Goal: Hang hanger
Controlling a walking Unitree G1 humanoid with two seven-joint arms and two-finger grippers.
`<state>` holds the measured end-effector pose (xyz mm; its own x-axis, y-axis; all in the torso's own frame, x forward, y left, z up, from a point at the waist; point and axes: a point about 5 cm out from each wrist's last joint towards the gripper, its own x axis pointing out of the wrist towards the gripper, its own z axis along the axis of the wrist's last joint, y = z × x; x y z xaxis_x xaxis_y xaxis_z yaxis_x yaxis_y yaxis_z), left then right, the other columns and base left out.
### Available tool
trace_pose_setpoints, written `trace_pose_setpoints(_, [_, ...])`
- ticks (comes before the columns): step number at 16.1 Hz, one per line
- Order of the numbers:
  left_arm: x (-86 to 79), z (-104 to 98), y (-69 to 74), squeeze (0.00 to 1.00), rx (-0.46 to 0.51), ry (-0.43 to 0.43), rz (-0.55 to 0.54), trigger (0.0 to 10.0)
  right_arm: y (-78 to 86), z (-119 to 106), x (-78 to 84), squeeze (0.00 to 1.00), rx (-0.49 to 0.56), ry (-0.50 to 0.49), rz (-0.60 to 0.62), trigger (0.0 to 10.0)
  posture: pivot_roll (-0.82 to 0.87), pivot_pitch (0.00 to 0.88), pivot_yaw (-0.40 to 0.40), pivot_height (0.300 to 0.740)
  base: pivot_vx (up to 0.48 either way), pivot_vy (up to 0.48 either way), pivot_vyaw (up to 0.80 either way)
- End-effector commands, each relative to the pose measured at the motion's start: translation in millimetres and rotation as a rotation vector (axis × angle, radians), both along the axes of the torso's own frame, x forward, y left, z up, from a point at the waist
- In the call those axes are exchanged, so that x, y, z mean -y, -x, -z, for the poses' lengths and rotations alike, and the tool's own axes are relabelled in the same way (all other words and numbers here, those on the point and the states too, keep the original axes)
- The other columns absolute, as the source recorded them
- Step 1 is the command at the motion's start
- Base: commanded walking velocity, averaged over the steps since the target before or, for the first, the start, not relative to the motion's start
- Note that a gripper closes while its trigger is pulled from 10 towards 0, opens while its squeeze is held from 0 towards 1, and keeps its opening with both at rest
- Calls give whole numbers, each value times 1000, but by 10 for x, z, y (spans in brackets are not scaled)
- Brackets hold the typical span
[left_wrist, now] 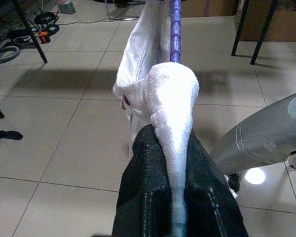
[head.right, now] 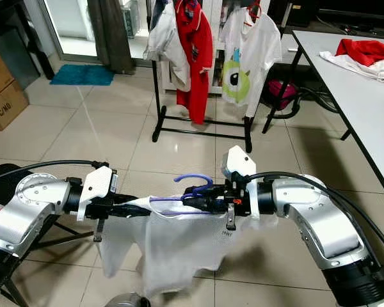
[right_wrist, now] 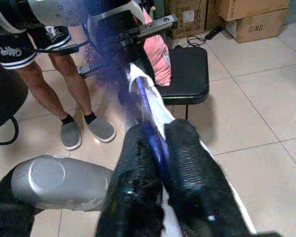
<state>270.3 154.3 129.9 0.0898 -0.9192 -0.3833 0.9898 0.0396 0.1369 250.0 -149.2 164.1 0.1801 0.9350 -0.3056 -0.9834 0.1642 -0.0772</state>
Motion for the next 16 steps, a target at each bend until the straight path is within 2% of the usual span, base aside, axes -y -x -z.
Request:
trace_pose_setpoints(1, [25,-136,-75,0,49,37,-6,0,13,-9,-44,0,-2,16,-40,0,26,31,14,740,0,0,0])
trace_pose_setpoints(6, [-16,-153,-145,0,93,36,-60,0,-12,-27,-50,0,-2,9,-43,0,25,4,3,740,0,0,0])
trace_pose_setpoints(7, [-24,-161,-197,0,143,34,-106,9529,-16,-27,-50,0,-2,9,-44,0,25,1,1,740,0,0,0])
trace_pose_setpoints(8, [-39,-169,-240,0,160,34,-127,10000,-20,-24,-47,0,-1,9,-45,0,25,0,-1,740,0,0,0])
trace_pose_setpoints(9, [-43,-173,-245,0,157,38,-126,10000,-22,-23,-46,0,0,9,-46,0,25,0,-2,740,0,0,0])
trace_pose_setpoints(10, [-49,-212,-237,1000,137,67,-115,10000,-35,-20,-31,0,15,21,-39,0,26,0,-2,740,0,0,0])
trace_pose_setpoints(13, [-98,-227,-224,1000,141,72,-109,10000,-75,23,35,0,29,74,-4,0,26,0,-1,740,0,0,0])
trace_pose_setpoints(16, [-151,-264,-248,1000,176,94,-130,10000,-95,12,59,0,11,57,15,0,24,0,-2,740,0,0,0])
